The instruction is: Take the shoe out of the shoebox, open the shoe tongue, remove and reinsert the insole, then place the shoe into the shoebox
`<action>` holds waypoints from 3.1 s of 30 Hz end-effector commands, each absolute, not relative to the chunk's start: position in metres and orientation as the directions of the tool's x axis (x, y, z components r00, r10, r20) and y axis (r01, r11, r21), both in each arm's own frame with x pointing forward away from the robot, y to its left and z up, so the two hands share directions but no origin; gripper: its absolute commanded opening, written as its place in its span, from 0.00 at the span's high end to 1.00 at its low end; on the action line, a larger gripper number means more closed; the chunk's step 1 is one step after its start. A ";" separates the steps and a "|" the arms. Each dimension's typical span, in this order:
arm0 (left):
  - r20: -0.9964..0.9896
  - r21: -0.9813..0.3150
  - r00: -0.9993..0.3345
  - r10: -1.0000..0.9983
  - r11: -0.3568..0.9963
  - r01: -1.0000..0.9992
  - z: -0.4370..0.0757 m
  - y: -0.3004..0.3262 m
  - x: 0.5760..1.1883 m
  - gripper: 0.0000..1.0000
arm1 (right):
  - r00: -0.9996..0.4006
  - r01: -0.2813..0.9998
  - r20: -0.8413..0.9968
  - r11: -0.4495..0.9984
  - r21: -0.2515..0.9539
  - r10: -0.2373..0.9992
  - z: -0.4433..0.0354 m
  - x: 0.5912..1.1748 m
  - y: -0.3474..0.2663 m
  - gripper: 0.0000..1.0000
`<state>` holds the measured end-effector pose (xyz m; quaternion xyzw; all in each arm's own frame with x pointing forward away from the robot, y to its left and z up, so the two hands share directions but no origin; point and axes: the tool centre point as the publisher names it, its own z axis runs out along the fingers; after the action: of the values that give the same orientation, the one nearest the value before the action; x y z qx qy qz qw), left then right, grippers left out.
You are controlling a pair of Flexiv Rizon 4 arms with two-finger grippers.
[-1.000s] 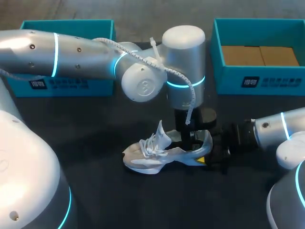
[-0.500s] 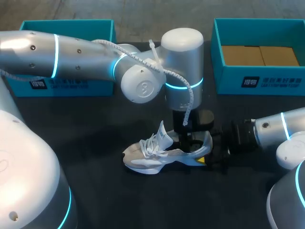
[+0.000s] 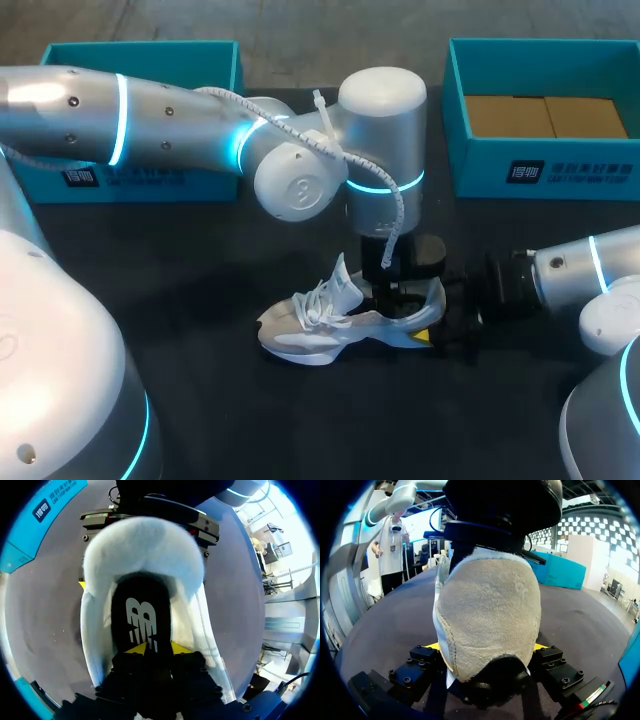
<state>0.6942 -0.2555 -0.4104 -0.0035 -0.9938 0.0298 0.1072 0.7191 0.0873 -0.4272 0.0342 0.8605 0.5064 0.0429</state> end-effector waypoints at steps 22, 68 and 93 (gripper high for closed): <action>0.047 -0.100 -0.999 -0.026 0.994 -0.031 -0.419 -0.231 0.705 1.00 | -0.994 0.016 -0.041 0.487 0.874 0.105 -0.428 0.720 0.089 1.00; 0.231 -0.358 -0.971 0.058 0.933 -0.029 -0.341 -0.217 0.695 1.00 | -0.994 0.016 -0.041 0.487 0.874 0.105 -0.428 0.720 0.089 1.00; 0.258 -0.440 -0.946 0.198 0.896 0.068 -0.329 -0.257 0.672 1.00 | -0.994 0.016 -0.041 0.487 0.874 0.105 -0.428 0.720 0.089 1.00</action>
<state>0.6708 -0.2491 -0.3270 -0.0661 -0.9624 0.2189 0.1464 0.7199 0.0881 -0.4266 0.0344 0.8604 0.5066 0.0432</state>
